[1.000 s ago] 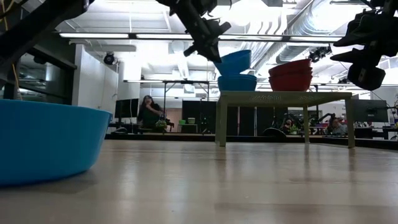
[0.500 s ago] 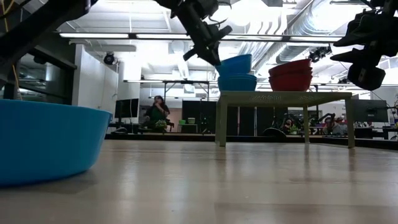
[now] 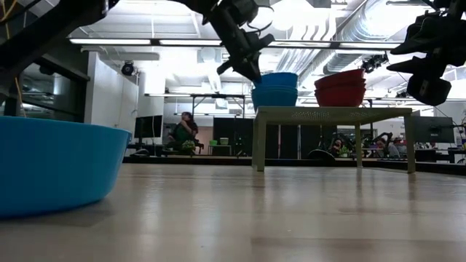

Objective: Pick & Place Mini bowls
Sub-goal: Stack the blue bowl on the blue bowls on the shelf

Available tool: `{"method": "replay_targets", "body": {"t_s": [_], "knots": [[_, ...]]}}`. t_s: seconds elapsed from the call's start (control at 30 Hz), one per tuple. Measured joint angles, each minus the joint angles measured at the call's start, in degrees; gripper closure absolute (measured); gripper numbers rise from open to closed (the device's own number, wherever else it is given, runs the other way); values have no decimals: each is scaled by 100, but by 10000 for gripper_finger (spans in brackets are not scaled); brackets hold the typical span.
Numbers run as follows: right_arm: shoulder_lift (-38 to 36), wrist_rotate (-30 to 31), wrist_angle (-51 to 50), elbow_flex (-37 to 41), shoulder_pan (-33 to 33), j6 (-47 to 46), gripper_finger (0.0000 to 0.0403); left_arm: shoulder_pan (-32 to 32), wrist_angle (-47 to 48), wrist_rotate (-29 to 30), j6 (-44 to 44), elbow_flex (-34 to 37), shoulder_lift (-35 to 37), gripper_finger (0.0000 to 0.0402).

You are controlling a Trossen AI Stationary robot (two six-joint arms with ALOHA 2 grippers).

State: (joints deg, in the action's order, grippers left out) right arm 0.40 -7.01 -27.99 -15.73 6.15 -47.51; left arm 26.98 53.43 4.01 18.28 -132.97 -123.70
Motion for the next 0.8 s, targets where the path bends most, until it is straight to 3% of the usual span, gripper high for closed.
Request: {"method": "replay_targets", "body": {"t_s": [0.43,0.8], "knots": [[0,-2,0,0,0,0,298,0,-454,-316,-152,0,0,294],[2,-2,-1,0,0,0,298,0,-707,-243,-1183,-197,36,285]]}}
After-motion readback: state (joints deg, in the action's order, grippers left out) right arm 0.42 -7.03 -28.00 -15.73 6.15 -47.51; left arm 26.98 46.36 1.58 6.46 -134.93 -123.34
